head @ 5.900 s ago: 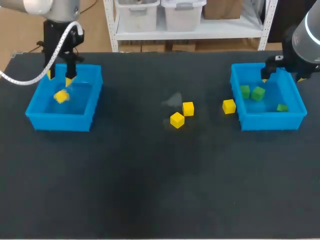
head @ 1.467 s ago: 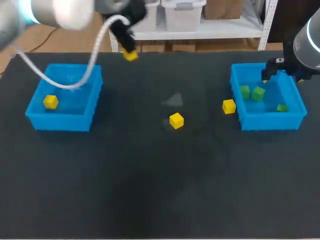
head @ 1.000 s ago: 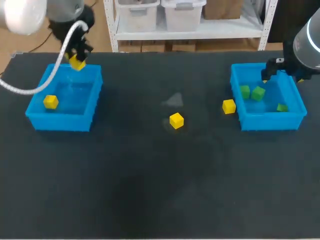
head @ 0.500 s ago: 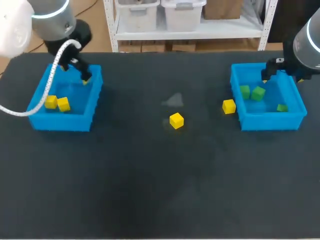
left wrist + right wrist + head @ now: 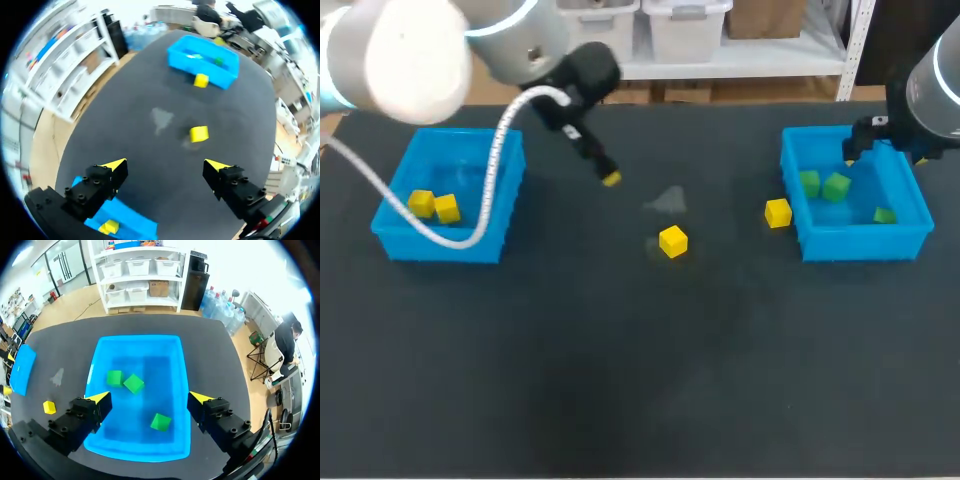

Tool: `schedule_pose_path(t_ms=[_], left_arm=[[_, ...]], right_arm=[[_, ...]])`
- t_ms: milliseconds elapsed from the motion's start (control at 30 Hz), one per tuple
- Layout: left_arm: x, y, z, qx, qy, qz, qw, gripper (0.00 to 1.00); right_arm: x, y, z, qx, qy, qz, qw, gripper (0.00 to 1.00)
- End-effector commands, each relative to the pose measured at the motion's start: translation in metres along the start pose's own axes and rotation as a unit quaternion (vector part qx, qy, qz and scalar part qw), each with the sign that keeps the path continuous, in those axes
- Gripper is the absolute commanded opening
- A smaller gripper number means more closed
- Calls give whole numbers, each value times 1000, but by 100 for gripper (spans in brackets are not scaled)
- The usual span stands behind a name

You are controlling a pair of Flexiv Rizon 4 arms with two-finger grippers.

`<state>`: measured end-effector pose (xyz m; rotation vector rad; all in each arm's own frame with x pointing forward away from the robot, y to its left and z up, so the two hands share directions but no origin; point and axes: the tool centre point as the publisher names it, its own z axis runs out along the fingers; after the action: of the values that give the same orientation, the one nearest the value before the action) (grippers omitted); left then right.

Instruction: Put the green cubes in the right bin and the yellow cubes in the left bin.

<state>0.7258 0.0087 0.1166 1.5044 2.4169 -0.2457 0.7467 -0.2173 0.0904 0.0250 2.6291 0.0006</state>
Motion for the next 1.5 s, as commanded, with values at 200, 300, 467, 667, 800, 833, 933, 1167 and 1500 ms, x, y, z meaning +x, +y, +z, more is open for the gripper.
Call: schedule_pose_path(t_ms=[200, 300, 467, 667, 800, 833, 933, 1167, 1500], left_arm=[[-34, -42, 36, 40, 49, 65, 996, 100], [-34, -48, 48, 38, 61, 71, 995, 100], [-35, -55, 65, 37, 77, 86, 993, 100], [-35, -64, 85, 44, 95, 102, 989, 100], [-34, -65, 95, 42, 104, 94, 989, 100], [-33, -65, 97, 41, 108, 92, 989, 100], [-30, -68, 105, 40, 120, 96, 987, 100], [-24, -76, 122, 44, 139, 94, 985, 100], [-18, -76, 138, 37, 160, 95, 982, 100]], right_arm=[[3, 0, -1, 1, -5, 1, 1000, 100], [3, 0, -1, 1, -5, 1, 1000, 100], [3, 0, -1, 1, -5, 1, 1000, 100], [3, 0, -1, 1, -5, 1, 1000, 100], [3, 0, -1, 1, -5, 1, 1000, 100], [3, 0, -1, 1, -5, 1, 1000, 100], [3, 0, -1, 1, -5, 1, 1000, 100], [3, 0, -1, 1, -5, 1, 1000, 100], [3, 0, -1, 1, -5, 1, 1000, 100]])
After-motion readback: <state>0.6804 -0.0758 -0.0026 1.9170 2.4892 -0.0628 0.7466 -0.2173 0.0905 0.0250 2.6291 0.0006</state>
